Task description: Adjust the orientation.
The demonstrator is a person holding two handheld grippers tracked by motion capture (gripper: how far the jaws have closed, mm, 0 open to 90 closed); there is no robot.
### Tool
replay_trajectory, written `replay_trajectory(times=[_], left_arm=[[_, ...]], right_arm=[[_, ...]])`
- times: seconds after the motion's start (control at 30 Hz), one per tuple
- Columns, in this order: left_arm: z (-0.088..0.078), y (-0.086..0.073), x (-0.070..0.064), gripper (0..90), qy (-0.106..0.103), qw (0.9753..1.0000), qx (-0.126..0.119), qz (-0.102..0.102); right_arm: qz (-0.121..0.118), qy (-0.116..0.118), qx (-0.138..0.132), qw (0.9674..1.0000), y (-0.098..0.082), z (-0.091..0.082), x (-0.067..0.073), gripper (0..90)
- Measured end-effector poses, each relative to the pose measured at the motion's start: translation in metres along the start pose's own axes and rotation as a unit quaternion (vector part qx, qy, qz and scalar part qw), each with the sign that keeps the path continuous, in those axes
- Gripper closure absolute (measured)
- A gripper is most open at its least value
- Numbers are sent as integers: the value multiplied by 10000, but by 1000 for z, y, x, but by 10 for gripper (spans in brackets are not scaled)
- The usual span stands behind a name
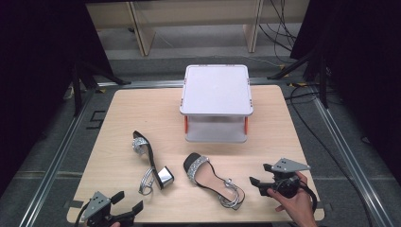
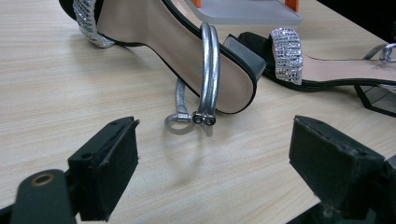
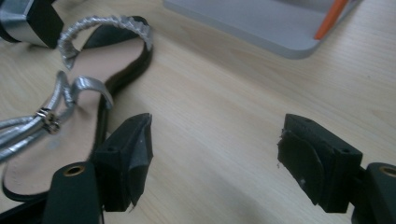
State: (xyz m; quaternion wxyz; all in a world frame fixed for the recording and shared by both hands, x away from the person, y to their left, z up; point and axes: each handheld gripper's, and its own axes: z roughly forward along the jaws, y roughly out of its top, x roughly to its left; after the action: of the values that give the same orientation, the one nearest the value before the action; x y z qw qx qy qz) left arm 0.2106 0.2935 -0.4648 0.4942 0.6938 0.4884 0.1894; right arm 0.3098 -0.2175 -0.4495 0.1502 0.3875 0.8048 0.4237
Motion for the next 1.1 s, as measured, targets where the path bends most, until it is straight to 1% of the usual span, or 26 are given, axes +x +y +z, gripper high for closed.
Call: replay_trajectory(times=[0.03, 0.07, 0.1, 0.13, 0.17, 0.23, 0.3, 0.33, 0.37, 0.47, 0.5, 0.53, 0.6, 0.63, 0.67, 0.7, 0.73, 0.77, 0.8, 0.83, 0.9, 0.93, 1.0, 1.03, 1.07, 1.1], left_arm=[[0, 0, 0, 152, 0, 10000, 1, 17], [0, 0, 0, 152, 13, 10000, 8, 11], [1, 0, 0, 152, 20, 10000, 6, -1], [-1, -1, -2, 152, 138, 9998, 124, -85], [-1, -1, -2, 152, 125, 9998, 101, -88], [-1, 0, -2, 152, 131, 9998, 115, -83], [-1, 0, -2, 152, 144, 9998, 102, -96], [-1, 0, -2, 152, 152, 9998, 97, -108], [-1, 0, -2, 152, 162, 9998, 100, -107], [-1, 0, -2, 152, 152, 9998, 96, -109], [-2, 0, -1, 152, 153, 9998, 117, -80], [-1, 0, -1, 152, 154, 9998, 97, -106], [-1, 0, -2, 152, 171, 9997, 111, -116], [1, 0, 0, 152, 76, 10000, 30, -45], [1, 0, 0, 152, 76, 10000, 30, -45], [-1, 0, -2, 152, 173, 9997, 125, -123], [-1, 0, -2, 152, 174, 9997, 122, -114], [-1, 0, -2, 152, 157, 9998, 89, -109], [1, 0, 1, 152, 31, 10000, -26, 12], [0, 0, 1, 152, 59, 10000, -7, -8], [1, 0, 1, 152, 38, 10000, -23, 12], [0, 0, 1, 152, 48, 10000, -13, -5], [0, 0, 1, 152, 48, 10000, -12, -8], [1, 0, 0, 152, 34, 10000, -19, -4], [1, 0, 0, 152, 34, 10000, -19, -4], [0, 0, 0, 152, 39, 10000, -12, -11]], right_arm=[[28, 77, 9, 10000, 2, 0, 1, 264], [-25, 111, -67, 9999, 4, 1, 1, 274], [-20, 185, -64, 9998, 6, 1, 3, 283], [-63, 204, -90, 9997, 9, 2, 4, 283], [-124, 193, -90, 9997, 12, 2, 5, 283], [-147, 230, -106, 9996, 18, 4, 7, 283], [-210, 305, -98, 9993, 24, 7, 11, 283], [-157, 387, -121, 9991, 26, 8, 13, 283], [-218, 442, -121, 9987, 29, 10, 15, 283], [-205, 502, -68, 9985, 32, 13, 19, 284], [-244, 564, -61, 9981, 34, 15, 20, 284], [-326, 566, -54, 9979, 39, 19, 25, 283], [-408, 662, 17, 9970, 43, 24, 30, 283], [-414, 757, 44, 9963, 45, 27, 33, 283], [-414, 757, 44, 9963, 45, 27, 33, 283], [-449, 874, 113, 9951, 50, 32, 40, 284], [-427, 911, 115, 9949, 51, 33, 43, 284], [-532, 937, 102, 9941, 53, 35, 46, 283], [-529, 1006, 171, 9934, 55, 37, 51, 279], [-598, 1022, 172, 9928, 57, 38, 53, 272], [-601, 1090, 244, 9919, 58, 41, 61, 249], [-641, 1066, 291, 9918, 59, 42, 65, 234], [-546, 1046, 399, 9922, 59, 46, 71, 211], [-643, 1032, 435, 9916, 59, 49, 73, 206], [-643, 1032, 435, 9916, 59, 49, 73, 206], [-611, 1034, 641, 9907, 56, 55, 78, 197]])
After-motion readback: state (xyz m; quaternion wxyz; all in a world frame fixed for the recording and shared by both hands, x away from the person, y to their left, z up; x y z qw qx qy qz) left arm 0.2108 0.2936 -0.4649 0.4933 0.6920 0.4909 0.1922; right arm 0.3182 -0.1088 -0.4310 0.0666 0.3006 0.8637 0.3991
